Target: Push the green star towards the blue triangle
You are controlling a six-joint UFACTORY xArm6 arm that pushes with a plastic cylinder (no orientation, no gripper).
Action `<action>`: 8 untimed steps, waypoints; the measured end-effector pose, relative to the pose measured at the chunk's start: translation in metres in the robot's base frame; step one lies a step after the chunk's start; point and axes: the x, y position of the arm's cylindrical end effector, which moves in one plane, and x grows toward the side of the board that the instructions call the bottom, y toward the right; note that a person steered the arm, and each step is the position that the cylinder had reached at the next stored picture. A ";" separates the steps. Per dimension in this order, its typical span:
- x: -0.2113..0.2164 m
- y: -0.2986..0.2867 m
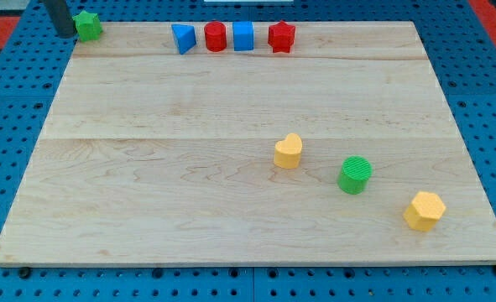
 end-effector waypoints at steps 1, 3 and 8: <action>0.003 0.034; 0.051 0.043; -0.029 0.013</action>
